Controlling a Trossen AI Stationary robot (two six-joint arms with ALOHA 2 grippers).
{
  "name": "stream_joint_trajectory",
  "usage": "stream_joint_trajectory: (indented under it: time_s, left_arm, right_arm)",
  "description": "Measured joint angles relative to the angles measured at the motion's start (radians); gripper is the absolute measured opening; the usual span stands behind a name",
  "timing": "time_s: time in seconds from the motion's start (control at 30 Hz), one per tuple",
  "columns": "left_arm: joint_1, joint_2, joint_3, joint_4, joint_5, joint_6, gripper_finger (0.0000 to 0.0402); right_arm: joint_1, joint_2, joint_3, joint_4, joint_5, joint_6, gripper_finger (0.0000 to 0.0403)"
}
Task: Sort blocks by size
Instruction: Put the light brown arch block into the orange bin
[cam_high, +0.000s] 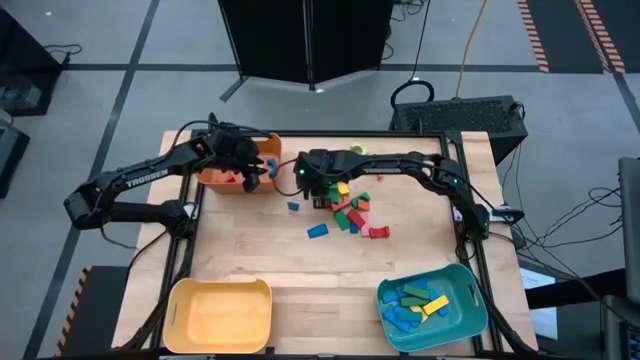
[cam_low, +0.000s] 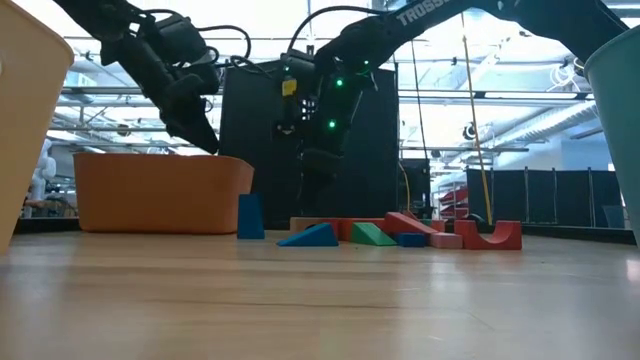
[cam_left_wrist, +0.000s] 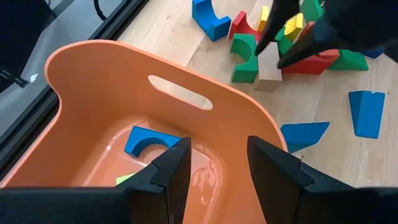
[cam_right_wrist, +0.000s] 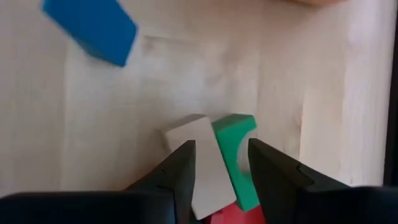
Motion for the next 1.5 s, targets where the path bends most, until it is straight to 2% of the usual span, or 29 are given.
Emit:
stream_joint_trajectory:
  time_s: [0.33, 0.67, 1.0, 1.3, 1.5]
  left_arm:
    - [0.000, 0.000, 0.000, 0.003, 0.000, 0.000, 0.0157]
    - [-0.012, 0.000, 0.000, 0.003, 0.001, -0.003, 0.0157]
    - [-0.017, 0.000, 0.000, 0.023, 0.000, 0.002, 0.0157]
    - [-0.017, -0.001, 0.000, 0.051, 0.000, -0.004, 0.0157]
    - [-0.017, -0.001, 0.000, 0.050, 0.000, -0.003, 0.0157]
  right_arm:
    - [0.017, 0.007, 0.000, 0.007, -0.057, -0.129, 0.0177]
    - [0.016, 0.071, 0.000, 0.036, -0.047, -0.183, 0.0187]
    - [0.014, 0.073, 0.000, -0.031, -0.049, -0.151, 0.0183]
    - [0.009, 0.074, 0.002, -0.029, -0.051, -0.070, 0.0130]
    - [-0.010, 0.072, 0.002, -0.029, -0.059, -0.012, 0.0131]
